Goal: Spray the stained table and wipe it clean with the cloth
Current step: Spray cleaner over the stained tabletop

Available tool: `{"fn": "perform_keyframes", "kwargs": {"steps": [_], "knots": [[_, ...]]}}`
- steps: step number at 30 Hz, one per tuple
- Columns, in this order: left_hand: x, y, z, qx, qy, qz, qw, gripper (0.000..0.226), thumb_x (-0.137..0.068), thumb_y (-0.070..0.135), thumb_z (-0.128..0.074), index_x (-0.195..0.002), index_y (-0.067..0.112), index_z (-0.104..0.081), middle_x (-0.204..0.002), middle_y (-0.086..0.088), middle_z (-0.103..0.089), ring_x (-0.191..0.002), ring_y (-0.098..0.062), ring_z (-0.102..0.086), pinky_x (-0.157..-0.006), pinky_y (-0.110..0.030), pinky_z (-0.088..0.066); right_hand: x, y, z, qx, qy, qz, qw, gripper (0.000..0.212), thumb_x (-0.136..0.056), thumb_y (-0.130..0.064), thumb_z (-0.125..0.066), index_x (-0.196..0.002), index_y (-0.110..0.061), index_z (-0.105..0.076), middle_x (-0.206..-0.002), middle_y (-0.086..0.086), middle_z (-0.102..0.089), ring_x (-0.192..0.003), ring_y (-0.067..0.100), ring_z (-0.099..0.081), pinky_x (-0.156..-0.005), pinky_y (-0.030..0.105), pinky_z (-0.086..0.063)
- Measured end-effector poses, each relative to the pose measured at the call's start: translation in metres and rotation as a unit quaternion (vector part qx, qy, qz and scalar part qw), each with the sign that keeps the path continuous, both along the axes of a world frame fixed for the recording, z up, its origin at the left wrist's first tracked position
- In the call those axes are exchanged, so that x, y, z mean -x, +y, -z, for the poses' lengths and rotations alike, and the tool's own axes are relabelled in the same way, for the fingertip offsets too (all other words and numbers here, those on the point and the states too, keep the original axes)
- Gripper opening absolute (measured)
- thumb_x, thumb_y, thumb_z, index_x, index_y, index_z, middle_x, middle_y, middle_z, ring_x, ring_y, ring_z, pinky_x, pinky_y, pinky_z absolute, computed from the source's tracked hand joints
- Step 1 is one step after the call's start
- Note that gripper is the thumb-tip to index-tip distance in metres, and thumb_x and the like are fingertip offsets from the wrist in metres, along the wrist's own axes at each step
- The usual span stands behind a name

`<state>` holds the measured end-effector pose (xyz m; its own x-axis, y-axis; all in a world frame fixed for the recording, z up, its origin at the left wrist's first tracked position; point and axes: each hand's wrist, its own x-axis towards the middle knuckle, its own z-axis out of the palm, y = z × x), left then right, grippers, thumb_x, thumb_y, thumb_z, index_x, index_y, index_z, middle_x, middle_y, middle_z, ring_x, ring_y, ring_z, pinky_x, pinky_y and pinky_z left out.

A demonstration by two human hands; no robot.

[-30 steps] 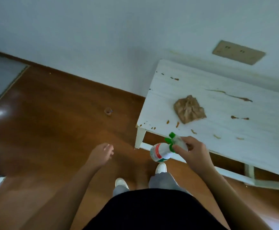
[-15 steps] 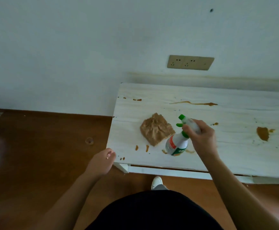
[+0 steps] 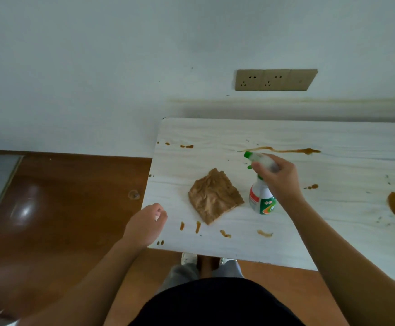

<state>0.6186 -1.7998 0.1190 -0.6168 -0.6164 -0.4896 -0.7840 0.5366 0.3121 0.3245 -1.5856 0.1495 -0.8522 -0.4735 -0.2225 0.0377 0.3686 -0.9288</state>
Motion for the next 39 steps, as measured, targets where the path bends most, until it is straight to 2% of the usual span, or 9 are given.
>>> {"fn": "perform_keyframes", "kwargs": {"steps": [3, 6, 12, 17, 20, 23, 28, 35, 39], "knots": [[0.007, -0.006, 0.009, 0.002, -0.030, 0.013, 0.999, 0.035, -0.107, 0.045, -0.041, -0.129, 0.024, -0.059, -0.129, 0.006, -0.066, -0.100, -0.004, -0.056, -0.082, -0.021, -0.047, 0.007, -0.018, 0.012, 0.019, -0.038, 0.010, 0.999, 0.014, -0.087, -0.041, -0.076, -0.100, -0.038, -0.072, -0.090, -0.004, -0.076, -0.086, 0.012, -0.071, -0.075, 0.026, -0.059], [0.011, -0.012, 0.017, -0.008, -0.049, 0.029, 0.998, 0.037, -0.108, 0.046, -0.040, -0.132, 0.024, -0.058, -0.132, 0.007, -0.065, -0.102, -0.003, -0.055, -0.083, -0.021, -0.045, 0.014, -0.038, 0.020, 0.032, -0.056, -0.001, 0.998, 0.023, -0.091, -0.039, -0.073, -0.109, -0.024, -0.074, -0.088, -0.003, -0.078, -0.082, 0.008, -0.073, -0.068, 0.016, -0.052], [0.016, -0.027, 0.030, -0.009, -0.047, 0.033, 0.998, 0.037, -0.107, 0.045, -0.041, -0.130, 0.023, -0.059, -0.128, 0.006, -0.066, -0.104, -0.009, -0.064, -0.084, -0.026, -0.055, 0.018, -0.060, 0.036, -0.023, -0.075, -0.062, 0.995, 0.030, -0.089, -0.050, -0.071, -0.101, -0.024, -0.077, -0.084, 0.002, -0.078, -0.085, 0.024, -0.075, -0.079, 0.043, -0.063], [0.019, -0.043, 0.042, 0.042, -0.019, 0.090, 0.995, 0.035, -0.106, 0.043, -0.045, -0.129, 0.022, -0.060, -0.123, 0.007, -0.066, -0.103, -0.007, -0.064, -0.081, -0.021, -0.055, 0.001, -0.057, 0.024, -0.055, -0.088, -0.070, 0.992, 0.019, -0.091, -0.041, -0.071, -0.100, -0.025, -0.074, -0.080, 0.003, -0.078, -0.078, 0.016, -0.076, -0.068, 0.040, -0.065], [0.016, -0.052, 0.055, 0.082, 0.009, 0.164, 0.983, 0.037, -0.103, 0.040, -0.051, -0.132, 0.019, -0.058, -0.131, 0.003, -0.063, -0.111, -0.013, -0.064, -0.088, -0.025, -0.056, -0.024, -0.043, 0.023, -0.106, -0.105, -0.021, 0.989, 0.032, -0.084, -0.050, -0.073, -0.095, -0.020, -0.076, -0.078, 0.004, -0.077, -0.076, 0.020, -0.077, -0.067, 0.042, -0.065], [0.014, -0.057, 0.068, 0.094, 0.030, 0.223, 0.970, 0.045, -0.100, 0.038, -0.057, -0.139, 0.015, -0.055, -0.148, -0.007, -0.054, -0.135, -0.027, -0.054, -0.106, -0.041, -0.051, -0.054, -0.029, 0.029, -0.163, -0.153, 0.039, 0.974, 0.050, -0.074, -0.059, -0.074, -0.094, -0.013, -0.076, -0.083, 0.006, -0.077, -0.074, 0.018, -0.077, -0.064, 0.042, -0.065], [0.003, -0.067, 0.092, 0.101, 0.045, 0.285, 0.952, 0.052, -0.098, 0.042, -0.058, -0.142, 0.016, -0.051, -0.157, -0.013, -0.044, -0.145, -0.034, -0.043, -0.113, -0.050, -0.044, -0.101, -0.017, 0.037, -0.165, -0.198, 0.101, 0.961, 0.035, -0.091, -0.039, -0.069, -0.088, -0.005, -0.075, -0.078, 0.007, -0.078, -0.075, 0.020, -0.077, -0.071, 0.043, -0.065], [-0.011, -0.081, 0.110, 0.095, 0.077, 0.339, 0.933, 0.063, -0.100, 0.051, -0.034, -0.151, 0.014, -0.041, -0.163, -0.016, -0.033, -0.153, -0.034, -0.030, -0.122, -0.052, -0.032, -0.142, -0.023, 0.044, -0.131, -0.156, 0.207, 0.957, 0.035, -0.094, -0.039, -0.067, -0.092, -0.005, -0.073, -0.080, 0.008, -0.077, -0.073, 0.022, -0.077, -0.059, 0.033, -0.061], [-0.007, -0.086, 0.114, 0.092, 0.100, 0.351, 0.926, 0.064, -0.100, 0.052, -0.035, -0.151, 0.014, -0.041, -0.164, -0.016, -0.033, -0.154, -0.033, -0.027, -0.123, -0.052, -0.027, -0.156, -0.031, 0.044, -0.120, -0.147, 0.235, 0.953, 0.037, -0.094, -0.040, -0.066, -0.094, -0.003, -0.073, -0.081, 0.009, -0.077, -0.069, 0.025, -0.076, -0.055, 0.031, -0.059]]}}
